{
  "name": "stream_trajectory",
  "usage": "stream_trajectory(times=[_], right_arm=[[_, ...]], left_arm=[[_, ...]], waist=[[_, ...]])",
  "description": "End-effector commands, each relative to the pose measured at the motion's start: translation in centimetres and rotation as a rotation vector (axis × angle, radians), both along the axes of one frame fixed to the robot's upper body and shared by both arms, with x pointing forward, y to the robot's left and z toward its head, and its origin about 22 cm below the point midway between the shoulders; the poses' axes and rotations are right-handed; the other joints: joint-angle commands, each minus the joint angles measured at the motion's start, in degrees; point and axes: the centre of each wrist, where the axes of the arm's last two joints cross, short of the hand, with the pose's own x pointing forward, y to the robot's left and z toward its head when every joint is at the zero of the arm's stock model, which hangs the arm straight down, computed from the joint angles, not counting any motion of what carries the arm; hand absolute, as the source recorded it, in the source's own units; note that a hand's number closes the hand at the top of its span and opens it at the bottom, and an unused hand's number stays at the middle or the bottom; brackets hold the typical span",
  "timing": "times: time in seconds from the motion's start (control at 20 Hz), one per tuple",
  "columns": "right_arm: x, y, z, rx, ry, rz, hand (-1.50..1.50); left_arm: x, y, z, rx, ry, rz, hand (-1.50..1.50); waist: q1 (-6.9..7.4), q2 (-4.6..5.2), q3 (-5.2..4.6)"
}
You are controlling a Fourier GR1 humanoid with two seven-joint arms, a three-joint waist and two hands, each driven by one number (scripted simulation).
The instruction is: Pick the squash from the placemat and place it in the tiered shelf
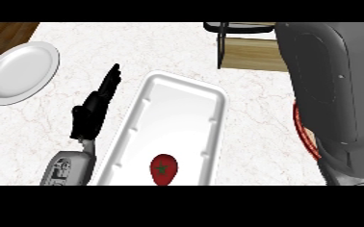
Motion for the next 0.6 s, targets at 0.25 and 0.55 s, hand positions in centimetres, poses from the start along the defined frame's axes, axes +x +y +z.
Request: stream_trajectory(times=[0.25,0.55], right_arm=[[4.0,-1.4,-3.4,-0.175,0.014,-0.043,1.50],[7.8,-3.0,-3.8,-0.124,-0.048,-0.075,1.50]], left_arm=[[-1.5,0.3,-0.9,0.013,0.004,-0.003,0.00],[-0.4,-0.8,1.0,0.007,-0.028,-0.014,0.00]], waist=[[0.33,0.06,0.00],[1.32,0.45,0.00]])
